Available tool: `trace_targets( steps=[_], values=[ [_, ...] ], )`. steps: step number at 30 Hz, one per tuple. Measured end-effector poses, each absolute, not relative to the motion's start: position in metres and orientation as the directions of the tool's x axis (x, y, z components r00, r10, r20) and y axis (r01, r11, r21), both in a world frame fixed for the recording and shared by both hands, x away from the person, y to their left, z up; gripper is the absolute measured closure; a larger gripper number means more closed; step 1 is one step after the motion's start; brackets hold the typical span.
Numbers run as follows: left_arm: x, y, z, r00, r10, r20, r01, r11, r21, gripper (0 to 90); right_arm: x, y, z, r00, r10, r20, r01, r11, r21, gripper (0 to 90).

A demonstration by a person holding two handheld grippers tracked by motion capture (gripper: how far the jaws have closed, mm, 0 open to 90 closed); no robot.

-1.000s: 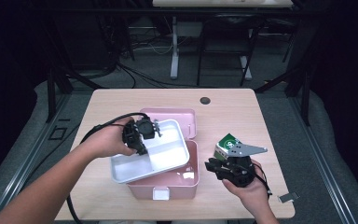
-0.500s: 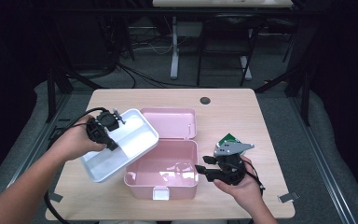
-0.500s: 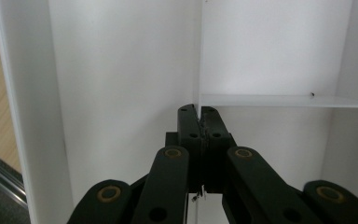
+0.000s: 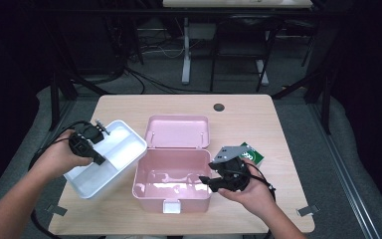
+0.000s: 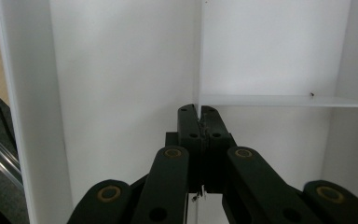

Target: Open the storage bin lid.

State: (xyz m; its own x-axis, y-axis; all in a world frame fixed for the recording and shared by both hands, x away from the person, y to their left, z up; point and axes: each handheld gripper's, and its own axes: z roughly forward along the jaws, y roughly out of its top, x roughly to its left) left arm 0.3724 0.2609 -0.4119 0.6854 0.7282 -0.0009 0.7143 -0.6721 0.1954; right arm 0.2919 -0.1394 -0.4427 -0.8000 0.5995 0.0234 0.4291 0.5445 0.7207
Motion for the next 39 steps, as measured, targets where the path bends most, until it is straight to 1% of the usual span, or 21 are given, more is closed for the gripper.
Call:
trace_targets(
  steps=[4, 6, 7, 8, 10, 11, 13, 19, 25, 29, 33, 36, 39],
  values=[
    [0.373, 0.27, -0.42, 0.67, 0.743, -0.009, 0.731, -0.657, 0.188, 89.2, 0.296, -0.134, -0.438, -0.806, 0.591, 0.022, 0.44, 0.574, 0.691, 45.2],
    [0.373, 0.274, -0.425, 0.659, 0.752, -0.021, 0.742, -0.645, 0.185, 89.2, 0.299, -0.133, -0.439, -0.81, 0.586, 0.031, 0.436, 0.566, 0.699, 44.5],
    [0.374, 0.276, -0.428, 0.652, 0.757, -0.031, 0.748, -0.637, 0.187, 89.2, 0.3, -0.133, -0.437, -0.806, 0.592, 0.023, 0.444, 0.579, 0.684, 44.4],
    [0.374, 0.278, -0.43, 0.647, 0.762, -0.037, 0.754, -0.631, 0.185, 89.1, 0.302, -0.132, -0.438, -0.802, 0.597, 0.021, 0.445, 0.573, 0.688, 44.4],
    [0.374, 0.281, -0.433, 0.638, 0.769, -0.029, 0.759, -0.623, 0.188, 89.1, 0.304, -0.132, -0.437, -0.8, 0.599, 0.023, 0.451, 0.576, 0.682, 44.0],
    [0.375, 0.284, -0.435, 0.638, 0.77, -0.027, 0.761, -0.624, 0.174, 89.2, 0.305, -0.133, -0.436, -0.801, 0.598, 0.023, 0.457, 0.587, 0.669, 43.5],
    [0.375, 0.287, -0.438, 0.631, 0.776, -0.023, 0.767, -0.619, 0.169, 89.2, 0.307, -0.134, -0.436, -0.797, 0.603, 0.024, 0.457, 0.577, 0.677, 42.1],
    [0.377, 0.294, -0.453, 0.604, 0.797, -0.027, 0.791, -0.594, 0.146, 89.2, 0.318, -0.142, -0.432, -0.78, 0.626, 0.019, 0.479, 0.576, 0.663, 37.1],
    [0.379, 0.297, -0.476, 0.58, 0.814, -0.025, 0.811, -0.574, 0.115, 89.1, 0.328, -0.149, -0.432, -0.762, 0.648, 0.004, 0.507, 0.593, 0.625, 34.6],
    [0.381, 0.299, -0.491, 0.561, 0.827, -0.051, 0.826, -0.554, 0.106, 89.2, 0.332, -0.151, -0.434, -0.756, 0.654, -0.005, 0.513, 0.598, 0.616, 33.7],
    [0.384, 0.3, -0.509, 0.548, 0.835, -0.037, 0.834, -0.543, 0.097, 89.1, 0.334, -0.151, -0.437, -0.759, 0.651, -0.011, 0.516, 0.612, 0.599, 32.9],
    [0.385, 0.301, -0.519, 0.534, 0.843, -0.067, 0.844, -0.526, 0.102, 89.1, 0.335, -0.152, -0.438, -0.756, 0.655, -0.018, 0.523, 0.619, 0.586, 32.6],
    [0.385, 0.3, -0.527, 0.532, 0.845, -0.054, 0.845, -0.525, 0.103, 89.1, 0.336, -0.153, -0.438, -0.753, 0.657, -0.013, 0.534, 0.623, 0.572, 32.1]
  ],
)
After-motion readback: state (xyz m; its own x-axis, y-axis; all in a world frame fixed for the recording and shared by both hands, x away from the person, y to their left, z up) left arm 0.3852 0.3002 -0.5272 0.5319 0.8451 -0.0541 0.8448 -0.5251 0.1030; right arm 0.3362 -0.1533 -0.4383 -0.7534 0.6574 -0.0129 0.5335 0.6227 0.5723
